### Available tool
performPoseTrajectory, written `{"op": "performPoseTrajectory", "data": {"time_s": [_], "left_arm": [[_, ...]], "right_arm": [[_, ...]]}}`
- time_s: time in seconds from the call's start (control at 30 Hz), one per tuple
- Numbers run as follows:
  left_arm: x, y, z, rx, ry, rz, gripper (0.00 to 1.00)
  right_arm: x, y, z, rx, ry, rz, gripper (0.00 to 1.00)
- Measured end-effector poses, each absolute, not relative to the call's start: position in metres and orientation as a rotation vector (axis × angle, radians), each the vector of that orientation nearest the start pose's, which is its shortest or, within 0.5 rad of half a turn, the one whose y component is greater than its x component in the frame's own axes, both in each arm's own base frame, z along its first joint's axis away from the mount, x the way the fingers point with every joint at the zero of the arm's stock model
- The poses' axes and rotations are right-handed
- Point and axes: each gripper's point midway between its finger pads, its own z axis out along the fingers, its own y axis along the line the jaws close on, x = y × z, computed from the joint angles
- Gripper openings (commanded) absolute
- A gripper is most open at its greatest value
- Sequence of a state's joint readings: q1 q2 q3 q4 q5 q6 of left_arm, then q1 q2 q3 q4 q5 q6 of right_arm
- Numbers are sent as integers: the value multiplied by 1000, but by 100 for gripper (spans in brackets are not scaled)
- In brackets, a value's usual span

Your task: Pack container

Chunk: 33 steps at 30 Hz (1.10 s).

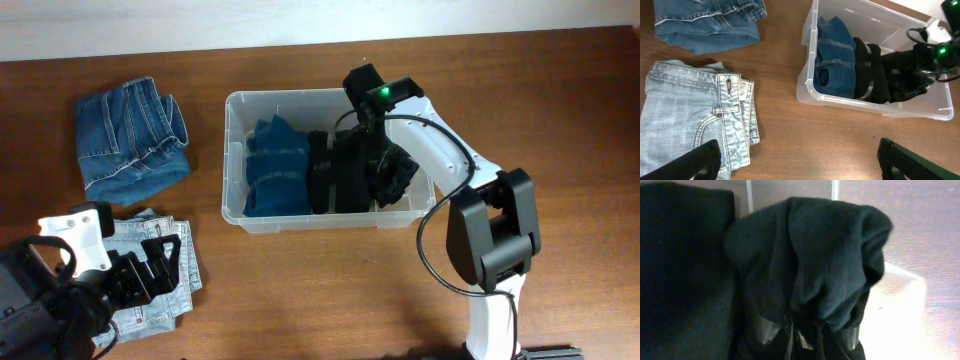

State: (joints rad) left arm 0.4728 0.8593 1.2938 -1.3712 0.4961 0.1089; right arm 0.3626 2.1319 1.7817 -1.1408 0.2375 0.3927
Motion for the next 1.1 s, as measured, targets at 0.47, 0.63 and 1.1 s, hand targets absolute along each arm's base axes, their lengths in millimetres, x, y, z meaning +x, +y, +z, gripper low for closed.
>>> {"op": "performPoseTrajectory", "data": {"time_s": [0.47,0.63,1.1], "left_arm": [[196,8,290,-236,2375,-353,99],[196,8,290,-236,2375,-353,99],[196,8,290,-236,2375,-353,99]], "right_arm": [[407,117,75,52,3028,-272,12],[419,117,130,65,2957,-262,42],[378,47,276,289,2768,-310,99]]}}
